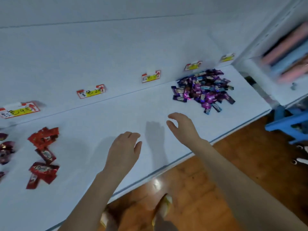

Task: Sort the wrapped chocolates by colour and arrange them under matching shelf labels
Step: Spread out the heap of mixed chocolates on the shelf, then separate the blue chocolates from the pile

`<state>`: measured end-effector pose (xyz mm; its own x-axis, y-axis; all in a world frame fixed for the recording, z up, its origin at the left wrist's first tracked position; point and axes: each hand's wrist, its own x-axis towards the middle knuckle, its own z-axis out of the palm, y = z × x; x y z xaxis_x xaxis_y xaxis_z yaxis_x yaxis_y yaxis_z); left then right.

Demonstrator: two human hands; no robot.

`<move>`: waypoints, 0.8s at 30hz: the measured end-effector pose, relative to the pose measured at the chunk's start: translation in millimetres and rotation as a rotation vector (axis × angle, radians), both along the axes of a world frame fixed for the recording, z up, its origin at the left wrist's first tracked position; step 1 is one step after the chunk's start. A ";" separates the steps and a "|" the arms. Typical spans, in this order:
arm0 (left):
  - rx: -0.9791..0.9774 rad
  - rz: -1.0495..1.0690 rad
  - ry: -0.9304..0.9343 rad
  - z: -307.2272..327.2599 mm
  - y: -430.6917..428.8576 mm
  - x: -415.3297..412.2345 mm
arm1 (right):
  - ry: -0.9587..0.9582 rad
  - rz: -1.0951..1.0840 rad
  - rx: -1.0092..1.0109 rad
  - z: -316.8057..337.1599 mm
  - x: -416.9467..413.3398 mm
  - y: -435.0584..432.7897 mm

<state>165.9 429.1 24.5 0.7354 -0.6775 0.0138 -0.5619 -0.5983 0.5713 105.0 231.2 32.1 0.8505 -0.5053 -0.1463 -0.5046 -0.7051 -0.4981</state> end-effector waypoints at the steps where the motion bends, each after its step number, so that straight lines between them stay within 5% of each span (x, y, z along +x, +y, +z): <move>1: -0.003 -0.007 0.008 0.4 -19.9 -10.5 | 0.003 -0.015 0.000 0.7 -14.4 -20.0; 11: -0.008 -0.147 0.034 12.1 -178.0 -84.5 | -0.008 -0.110 0.038 3.6 -107.4 -170.5; 24: 0.158 -0.018 0.116 -26.9 -309.0 -36.6 | -0.019 -0.108 0.090 -22.0 -77.3 -289.7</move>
<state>129.3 120.0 -2.3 0.7133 -0.6778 -0.1781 -0.5094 -0.6760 0.5325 27.7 -58.5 10.1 0.7950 -0.5795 -0.1795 -0.5649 -0.5993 -0.5673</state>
